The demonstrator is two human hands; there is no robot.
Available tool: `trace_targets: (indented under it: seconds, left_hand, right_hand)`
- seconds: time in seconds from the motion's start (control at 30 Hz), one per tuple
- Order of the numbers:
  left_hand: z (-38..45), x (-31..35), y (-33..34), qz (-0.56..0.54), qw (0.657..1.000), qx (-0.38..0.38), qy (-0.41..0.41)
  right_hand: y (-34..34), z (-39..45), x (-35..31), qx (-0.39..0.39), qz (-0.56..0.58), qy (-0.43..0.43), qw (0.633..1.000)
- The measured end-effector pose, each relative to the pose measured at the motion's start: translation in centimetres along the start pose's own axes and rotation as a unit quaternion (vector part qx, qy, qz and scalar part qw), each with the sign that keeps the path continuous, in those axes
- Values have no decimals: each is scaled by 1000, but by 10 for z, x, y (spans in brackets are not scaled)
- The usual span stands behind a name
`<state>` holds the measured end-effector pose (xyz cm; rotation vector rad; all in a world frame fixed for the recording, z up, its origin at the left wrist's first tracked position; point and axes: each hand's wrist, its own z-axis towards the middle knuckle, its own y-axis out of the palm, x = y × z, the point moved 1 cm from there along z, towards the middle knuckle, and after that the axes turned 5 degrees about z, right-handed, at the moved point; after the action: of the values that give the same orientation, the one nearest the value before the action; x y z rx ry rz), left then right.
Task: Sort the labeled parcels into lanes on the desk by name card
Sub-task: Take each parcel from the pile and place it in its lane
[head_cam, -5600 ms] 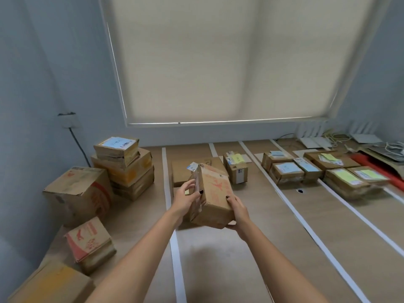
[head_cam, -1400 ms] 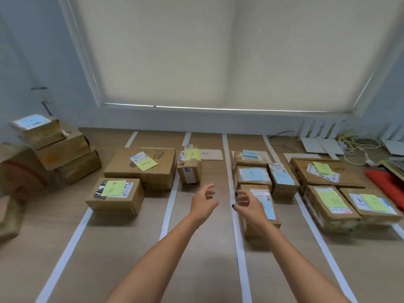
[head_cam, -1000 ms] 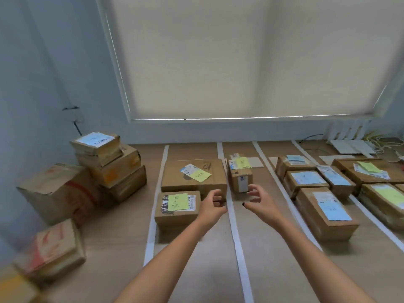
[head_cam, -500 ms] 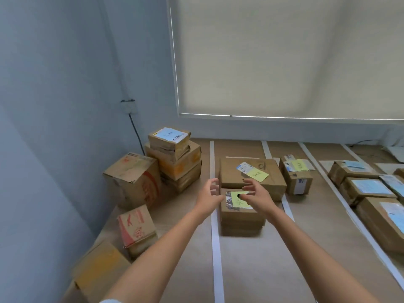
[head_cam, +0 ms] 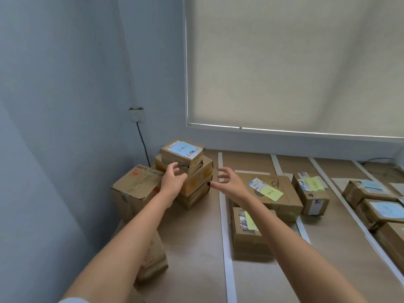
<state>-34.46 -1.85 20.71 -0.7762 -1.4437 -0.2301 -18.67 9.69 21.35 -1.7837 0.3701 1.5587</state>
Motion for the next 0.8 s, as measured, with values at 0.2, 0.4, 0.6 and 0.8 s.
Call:
trace_targets:
  seconds: [0.2,0.4,0.6,0.8]
  left_hand:
    - [82,3,-32,-4,997,70,-26]
    - [128,-17,-30,-6,996,70,-57]
    - [133,-37,-6,-62,991,64,-98]
    - [123,-15,-9,-108,989,43,-96]
  right_hand:
    - [23,80,-11,42,51,41,997]
    - [37,142,6,62,71,76,993]
    - [63,160,32,33,111,88,989]
    - [52,140,20,45,153,84,984]
